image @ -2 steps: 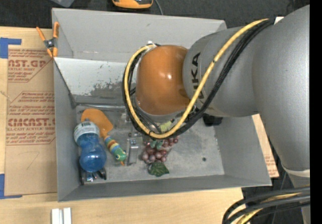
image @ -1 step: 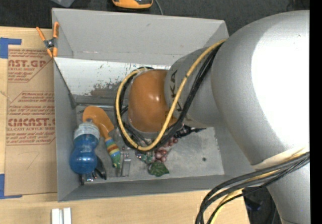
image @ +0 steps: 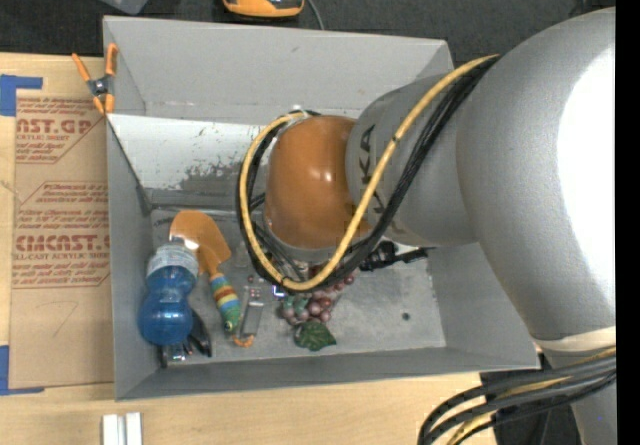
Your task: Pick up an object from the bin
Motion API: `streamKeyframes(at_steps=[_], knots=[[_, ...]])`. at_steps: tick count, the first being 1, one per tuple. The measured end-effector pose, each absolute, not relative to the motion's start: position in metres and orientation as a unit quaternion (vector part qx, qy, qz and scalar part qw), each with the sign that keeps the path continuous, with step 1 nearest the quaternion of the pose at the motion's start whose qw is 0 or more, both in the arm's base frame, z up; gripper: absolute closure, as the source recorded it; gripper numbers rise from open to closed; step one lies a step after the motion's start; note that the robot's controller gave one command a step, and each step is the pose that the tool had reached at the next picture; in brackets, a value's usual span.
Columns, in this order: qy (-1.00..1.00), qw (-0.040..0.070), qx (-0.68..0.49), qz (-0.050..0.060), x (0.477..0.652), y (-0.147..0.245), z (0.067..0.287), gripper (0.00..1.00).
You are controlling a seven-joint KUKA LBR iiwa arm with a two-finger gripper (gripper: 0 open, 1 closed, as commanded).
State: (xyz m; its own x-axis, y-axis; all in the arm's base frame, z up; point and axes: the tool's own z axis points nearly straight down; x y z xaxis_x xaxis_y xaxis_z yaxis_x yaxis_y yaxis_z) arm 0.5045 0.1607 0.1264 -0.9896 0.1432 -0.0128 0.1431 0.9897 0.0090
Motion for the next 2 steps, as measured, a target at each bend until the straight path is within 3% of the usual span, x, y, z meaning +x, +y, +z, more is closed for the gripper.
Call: streamKeyframes(at_steps=[1, 2], knots=[[0.992, -0.003, 0.123, 0.001, 0.494, 0.177, 0.099, 0.0], [0.988, 0.003, 0.152, 0.002, 0.496, 0.18, 0.069, 0.0]])
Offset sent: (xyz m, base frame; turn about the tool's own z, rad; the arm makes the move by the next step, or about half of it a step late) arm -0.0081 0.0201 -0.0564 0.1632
